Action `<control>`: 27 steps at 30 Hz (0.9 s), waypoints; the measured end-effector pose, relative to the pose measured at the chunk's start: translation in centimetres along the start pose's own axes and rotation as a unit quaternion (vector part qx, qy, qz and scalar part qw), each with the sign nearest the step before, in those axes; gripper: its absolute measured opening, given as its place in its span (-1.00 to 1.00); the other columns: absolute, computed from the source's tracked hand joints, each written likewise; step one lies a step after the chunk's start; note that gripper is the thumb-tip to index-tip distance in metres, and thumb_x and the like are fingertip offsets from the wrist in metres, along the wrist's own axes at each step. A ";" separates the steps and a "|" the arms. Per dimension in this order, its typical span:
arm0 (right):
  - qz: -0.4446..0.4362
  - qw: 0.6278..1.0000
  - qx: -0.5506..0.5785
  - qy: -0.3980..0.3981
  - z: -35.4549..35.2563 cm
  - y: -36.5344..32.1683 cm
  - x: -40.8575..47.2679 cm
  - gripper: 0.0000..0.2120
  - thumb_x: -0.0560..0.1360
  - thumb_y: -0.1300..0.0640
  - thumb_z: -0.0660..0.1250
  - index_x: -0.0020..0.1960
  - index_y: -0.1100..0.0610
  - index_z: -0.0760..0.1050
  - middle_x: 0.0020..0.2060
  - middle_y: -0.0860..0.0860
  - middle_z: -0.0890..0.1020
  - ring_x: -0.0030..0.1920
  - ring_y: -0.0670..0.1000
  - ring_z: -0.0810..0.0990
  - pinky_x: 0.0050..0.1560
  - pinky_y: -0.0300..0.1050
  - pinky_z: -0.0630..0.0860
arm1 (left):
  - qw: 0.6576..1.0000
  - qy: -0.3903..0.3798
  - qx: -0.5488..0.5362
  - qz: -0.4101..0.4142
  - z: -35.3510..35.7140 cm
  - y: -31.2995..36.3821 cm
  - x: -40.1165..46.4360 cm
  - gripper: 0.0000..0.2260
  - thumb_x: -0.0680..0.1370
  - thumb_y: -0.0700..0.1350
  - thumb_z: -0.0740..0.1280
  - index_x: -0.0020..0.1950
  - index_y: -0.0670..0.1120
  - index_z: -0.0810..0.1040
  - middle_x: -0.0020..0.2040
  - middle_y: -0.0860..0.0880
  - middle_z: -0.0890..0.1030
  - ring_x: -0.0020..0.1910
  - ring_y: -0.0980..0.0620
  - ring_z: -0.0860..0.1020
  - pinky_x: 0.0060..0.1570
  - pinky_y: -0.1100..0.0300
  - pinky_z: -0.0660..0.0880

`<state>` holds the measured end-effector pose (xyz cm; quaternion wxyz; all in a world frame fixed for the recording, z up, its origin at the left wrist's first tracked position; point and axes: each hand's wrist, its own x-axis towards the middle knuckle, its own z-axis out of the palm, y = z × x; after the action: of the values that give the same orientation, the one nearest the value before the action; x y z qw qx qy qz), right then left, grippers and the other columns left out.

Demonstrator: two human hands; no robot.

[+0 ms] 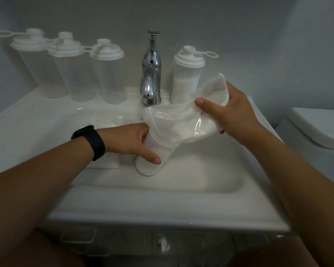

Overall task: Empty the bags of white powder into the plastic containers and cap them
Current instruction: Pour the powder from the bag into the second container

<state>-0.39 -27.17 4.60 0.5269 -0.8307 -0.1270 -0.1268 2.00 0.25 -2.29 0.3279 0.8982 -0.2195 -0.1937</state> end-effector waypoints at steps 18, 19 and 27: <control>-0.004 1.000 0.005 0.011 -0.2 0.4 0.2 -0.77 0.48 -0.09 0.52 0.06 -0.10 0.55 -0.20 -0.10 0.69 -0.30 -0.14 0.67 -0.52 -0.19 0.47 | 1.000 0.005 -0.004 0.001 0.2 0.0 0.1 -0.16 0.11 0.45 0.59 0.27 0.09 0.57 0.14 0.16 0.68 0.15 0.11 0.64 0.28 0.02 0.55; -0.004 1.000 0.005 0.011 -0.2 0.3 0.2 -0.77 0.48 -0.09 0.52 0.06 -0.10 0.55 -0.19 -0.09 0.69 -0.30 -0.14 0.67 -0.52 -0.19 0.47 | 1.000 0.002 -0.009 0.002 0.2 0.0 0.0 -0.15 0.11 0.45 0.60 0.30 0.09 0.56 0.17 0.16 0.68 0.18 0.11 0.63 0.30 0.02 0.54; -0.005 1.000 0.000 -0.001 0.0 0.4 0.2 -0.77 0.49 -0.09 0.51 0.08 -0.10 0.54 -0.16 -0.08 0.70 -0.28 -0.13 0.68 -0.51 -0.20 0.48 | 1.000 0.001 0.014 -0.016 0.1 0.5 -0.2 -0.28 0.08 0.49 0.56 0.06 0.08 0.61 -0.06 0.21 0.69 -0.04 0.16 0.64 0.12 0.01 0.59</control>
<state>-0.06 -27.34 4.35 0.5259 -0.8304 -0.1318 -0.1287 1.61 -0.05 -1.95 0.3121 0.9065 -0.2073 -0.1948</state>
